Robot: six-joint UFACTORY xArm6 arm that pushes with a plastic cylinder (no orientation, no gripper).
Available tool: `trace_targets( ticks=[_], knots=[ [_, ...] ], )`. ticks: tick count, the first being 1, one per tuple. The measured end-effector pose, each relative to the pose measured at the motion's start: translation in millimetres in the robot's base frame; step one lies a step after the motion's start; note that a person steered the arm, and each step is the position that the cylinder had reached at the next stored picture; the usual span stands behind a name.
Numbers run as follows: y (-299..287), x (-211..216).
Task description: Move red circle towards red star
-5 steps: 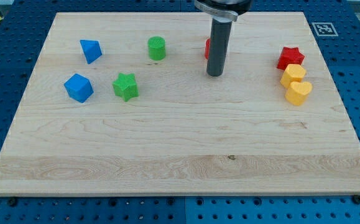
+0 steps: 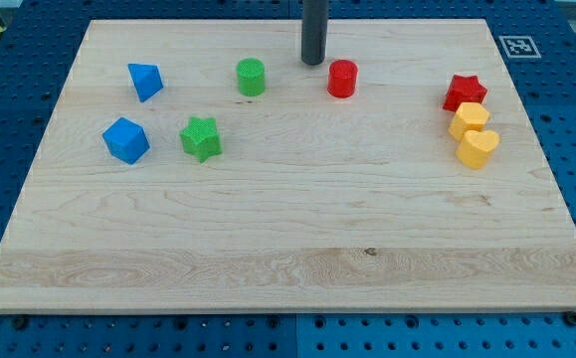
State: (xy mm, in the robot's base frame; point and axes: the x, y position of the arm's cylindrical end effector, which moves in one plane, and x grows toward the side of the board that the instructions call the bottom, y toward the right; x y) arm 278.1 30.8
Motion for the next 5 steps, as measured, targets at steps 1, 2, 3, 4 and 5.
trace_targets(
  ticks=[1, 2, 3, 4, 5],
  knots=[
    [-3, 13],
    [-11, 41],
    [-6, 42],
    [34, 42],
    [78, 42]
  ],
)
